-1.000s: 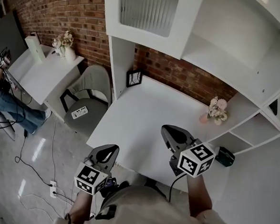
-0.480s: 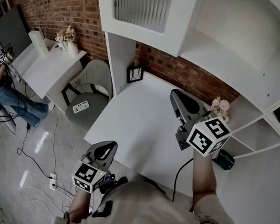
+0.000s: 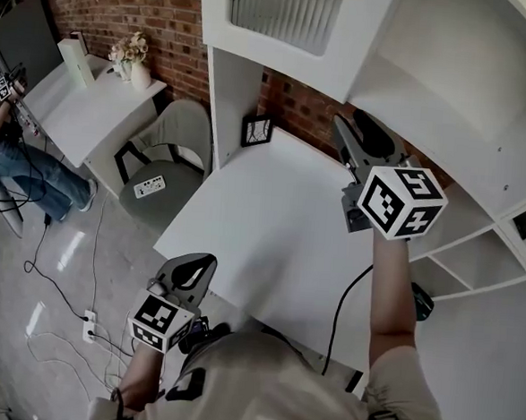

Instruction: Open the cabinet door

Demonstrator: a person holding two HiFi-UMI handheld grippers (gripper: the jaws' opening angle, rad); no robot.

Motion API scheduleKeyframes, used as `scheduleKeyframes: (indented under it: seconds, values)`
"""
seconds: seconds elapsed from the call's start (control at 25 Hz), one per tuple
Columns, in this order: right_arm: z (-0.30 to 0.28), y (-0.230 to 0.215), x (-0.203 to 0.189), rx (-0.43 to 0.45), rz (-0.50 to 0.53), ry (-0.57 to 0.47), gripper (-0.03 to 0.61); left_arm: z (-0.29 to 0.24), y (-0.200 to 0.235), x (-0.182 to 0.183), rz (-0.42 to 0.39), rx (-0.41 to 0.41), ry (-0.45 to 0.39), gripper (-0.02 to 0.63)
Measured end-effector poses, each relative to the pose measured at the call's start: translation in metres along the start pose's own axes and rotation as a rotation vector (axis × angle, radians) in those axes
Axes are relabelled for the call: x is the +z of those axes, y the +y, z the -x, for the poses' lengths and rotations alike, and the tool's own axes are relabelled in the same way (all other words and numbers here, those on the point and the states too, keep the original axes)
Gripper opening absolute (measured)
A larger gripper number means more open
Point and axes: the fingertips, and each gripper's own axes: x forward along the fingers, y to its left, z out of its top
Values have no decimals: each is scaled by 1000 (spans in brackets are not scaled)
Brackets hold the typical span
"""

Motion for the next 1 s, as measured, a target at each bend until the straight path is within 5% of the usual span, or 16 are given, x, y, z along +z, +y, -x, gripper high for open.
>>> scheduleKeyframes:
  seconds: [1.0]
  values:
    - [-32, -2, 10, -63, 56, 1, 189, 19, 11, -5, 6, 50, 1, 21]
